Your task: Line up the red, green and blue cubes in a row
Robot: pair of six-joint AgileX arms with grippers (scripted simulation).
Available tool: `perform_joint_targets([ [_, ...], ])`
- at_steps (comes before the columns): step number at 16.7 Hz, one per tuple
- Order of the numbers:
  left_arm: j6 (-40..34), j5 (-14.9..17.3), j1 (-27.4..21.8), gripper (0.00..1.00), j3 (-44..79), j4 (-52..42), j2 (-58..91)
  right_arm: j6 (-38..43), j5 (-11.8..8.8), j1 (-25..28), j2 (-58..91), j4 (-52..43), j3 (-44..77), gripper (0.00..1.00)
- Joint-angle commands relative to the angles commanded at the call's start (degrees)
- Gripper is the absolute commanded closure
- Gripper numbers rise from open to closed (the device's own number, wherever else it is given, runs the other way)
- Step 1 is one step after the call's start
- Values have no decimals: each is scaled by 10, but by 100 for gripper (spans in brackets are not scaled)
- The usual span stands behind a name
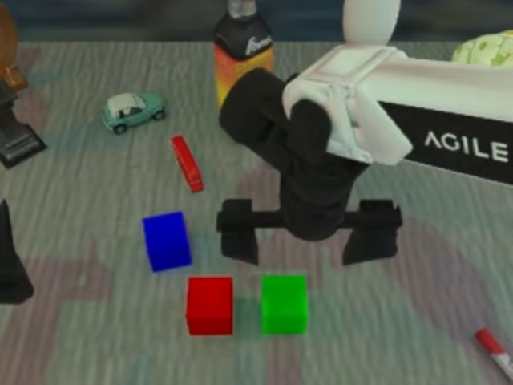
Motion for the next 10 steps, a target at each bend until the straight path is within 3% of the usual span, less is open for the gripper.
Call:
perform_joint_targets([
  [5,87,-1,-39,0,146,-98,176,-80,17,-73,-175,84,-151,0],
  [10,205,-2,-92,0,335,-236,459,-188,23,-173,-422,203,-363,0],
])
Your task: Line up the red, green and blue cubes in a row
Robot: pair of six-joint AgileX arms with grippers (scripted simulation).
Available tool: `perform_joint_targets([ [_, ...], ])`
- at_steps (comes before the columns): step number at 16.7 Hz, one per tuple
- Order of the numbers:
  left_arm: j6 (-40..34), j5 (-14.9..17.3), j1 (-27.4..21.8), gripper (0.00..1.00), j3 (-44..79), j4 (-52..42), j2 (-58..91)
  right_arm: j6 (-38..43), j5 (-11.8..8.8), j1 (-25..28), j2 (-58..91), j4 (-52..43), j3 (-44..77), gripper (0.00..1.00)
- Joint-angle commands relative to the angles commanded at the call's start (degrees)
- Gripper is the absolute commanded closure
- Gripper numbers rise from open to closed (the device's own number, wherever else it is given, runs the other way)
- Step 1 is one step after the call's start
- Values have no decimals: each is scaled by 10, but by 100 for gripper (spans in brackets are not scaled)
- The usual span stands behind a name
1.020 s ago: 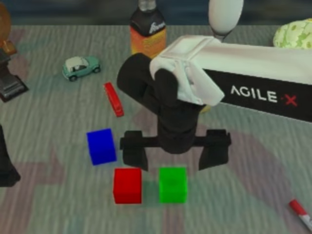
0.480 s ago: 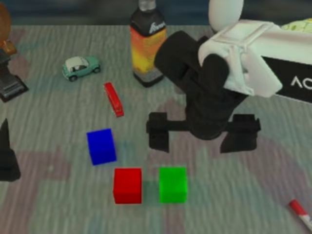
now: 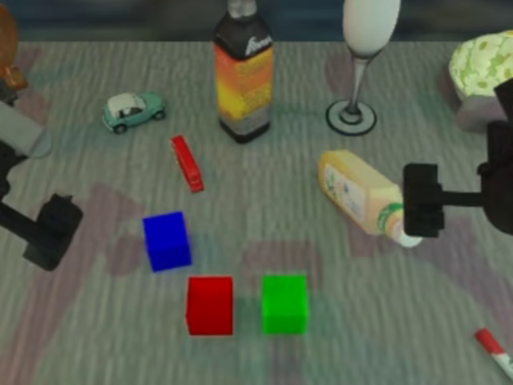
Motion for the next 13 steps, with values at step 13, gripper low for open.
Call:
perform_joint_targets([
  [13,263,2,-123,0,422,-303,590,-245,-29,-252,-643,352,-483,0],
])
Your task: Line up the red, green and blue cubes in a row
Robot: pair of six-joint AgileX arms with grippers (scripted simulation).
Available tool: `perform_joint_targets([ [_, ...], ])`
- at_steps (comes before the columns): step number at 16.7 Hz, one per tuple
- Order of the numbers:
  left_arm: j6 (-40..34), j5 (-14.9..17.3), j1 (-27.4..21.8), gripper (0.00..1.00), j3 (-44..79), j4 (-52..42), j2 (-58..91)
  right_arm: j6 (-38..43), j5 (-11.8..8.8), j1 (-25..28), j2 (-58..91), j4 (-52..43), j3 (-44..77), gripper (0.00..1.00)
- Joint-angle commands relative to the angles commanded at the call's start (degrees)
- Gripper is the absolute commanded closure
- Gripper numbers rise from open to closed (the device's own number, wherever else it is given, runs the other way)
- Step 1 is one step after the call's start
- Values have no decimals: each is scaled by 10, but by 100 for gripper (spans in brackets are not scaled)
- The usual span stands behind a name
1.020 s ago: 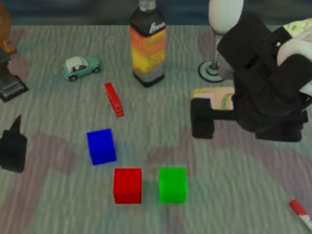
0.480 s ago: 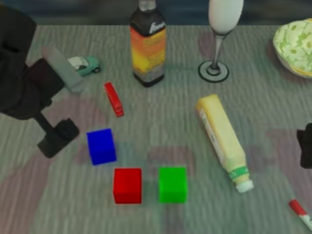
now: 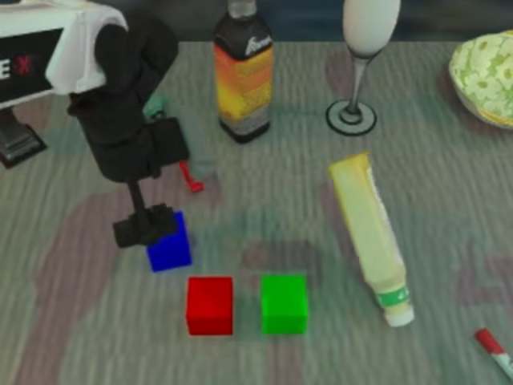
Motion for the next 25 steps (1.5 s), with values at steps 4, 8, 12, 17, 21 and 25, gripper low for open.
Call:
perform_joint_targets([
  [4,28,0,-13,0,51,-29,58,-27,-11,-28,-74,51,-47,0],
  [8,29,0,-13,0,54,-30,60,-28,-12,-29,-77,54,-49,0],
  [12,31,0,-12,0,41,-7,72,-28,-12,-29,-77,54,-49,0],
  [17,31,0,-12,0,-18,103,118,-28,-12,-29,-77,54,-49,0],
  [21,31,1,-12,0,-34,129,132,-28,-12,-29,-77,54,-49,0],
  [25,31,1,-12,15,-34,129,132,-28,-12,-29,-77,54,-49,0],
])
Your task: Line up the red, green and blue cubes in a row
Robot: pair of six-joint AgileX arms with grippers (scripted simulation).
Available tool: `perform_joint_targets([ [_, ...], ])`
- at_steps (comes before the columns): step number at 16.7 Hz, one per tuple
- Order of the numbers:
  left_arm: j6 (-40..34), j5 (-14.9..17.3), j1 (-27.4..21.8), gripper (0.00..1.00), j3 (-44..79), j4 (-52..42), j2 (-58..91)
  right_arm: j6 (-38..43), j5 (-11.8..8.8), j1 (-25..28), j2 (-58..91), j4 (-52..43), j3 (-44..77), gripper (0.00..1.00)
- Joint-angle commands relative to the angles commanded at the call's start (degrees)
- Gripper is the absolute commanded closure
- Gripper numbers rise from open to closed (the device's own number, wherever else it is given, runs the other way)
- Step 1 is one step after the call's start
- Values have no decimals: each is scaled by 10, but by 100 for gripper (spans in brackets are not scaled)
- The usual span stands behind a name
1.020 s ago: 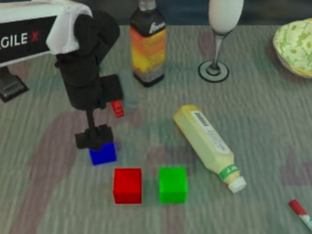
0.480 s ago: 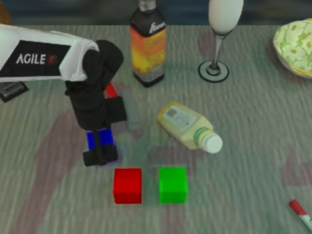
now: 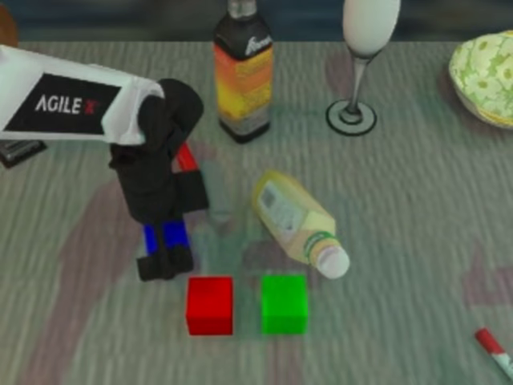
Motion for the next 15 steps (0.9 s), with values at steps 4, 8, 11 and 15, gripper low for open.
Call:
perform_joint_targets([
  [4,0,0,0,45,0,0,0,0,0,0,0,0,0,0],
  [8,0,0,0,75,0,0,0,0,0,0,0,0,0,0],
  [11,0,0,0,98,0,0,0,0,0,0,0,0,0,0],
  [15,0,0,0,100,0,0,0,0,0,0,0,0,0,0],
])
